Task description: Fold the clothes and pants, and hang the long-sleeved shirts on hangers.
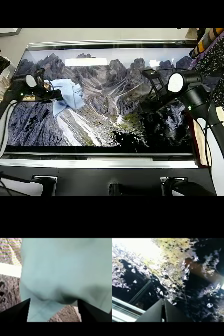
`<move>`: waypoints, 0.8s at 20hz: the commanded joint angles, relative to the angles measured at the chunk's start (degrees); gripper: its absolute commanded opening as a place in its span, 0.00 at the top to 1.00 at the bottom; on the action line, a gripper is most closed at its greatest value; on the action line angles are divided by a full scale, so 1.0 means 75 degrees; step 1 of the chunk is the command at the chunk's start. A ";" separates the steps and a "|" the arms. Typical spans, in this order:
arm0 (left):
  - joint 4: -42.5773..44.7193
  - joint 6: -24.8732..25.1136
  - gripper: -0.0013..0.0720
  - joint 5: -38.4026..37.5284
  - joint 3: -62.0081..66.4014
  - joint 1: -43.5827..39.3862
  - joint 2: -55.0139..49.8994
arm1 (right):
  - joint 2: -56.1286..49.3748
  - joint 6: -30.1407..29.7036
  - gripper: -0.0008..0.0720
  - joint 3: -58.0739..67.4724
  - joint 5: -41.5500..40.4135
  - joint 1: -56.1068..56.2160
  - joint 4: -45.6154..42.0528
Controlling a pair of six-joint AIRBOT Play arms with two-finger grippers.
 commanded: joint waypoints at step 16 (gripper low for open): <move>-0.4004 -0.0734 0.96 -0.1008 0.1119 -0.3745 0.0286 | 0.1655 0.0662 0.94 0.0006 0.2343 0.0009 -0.1043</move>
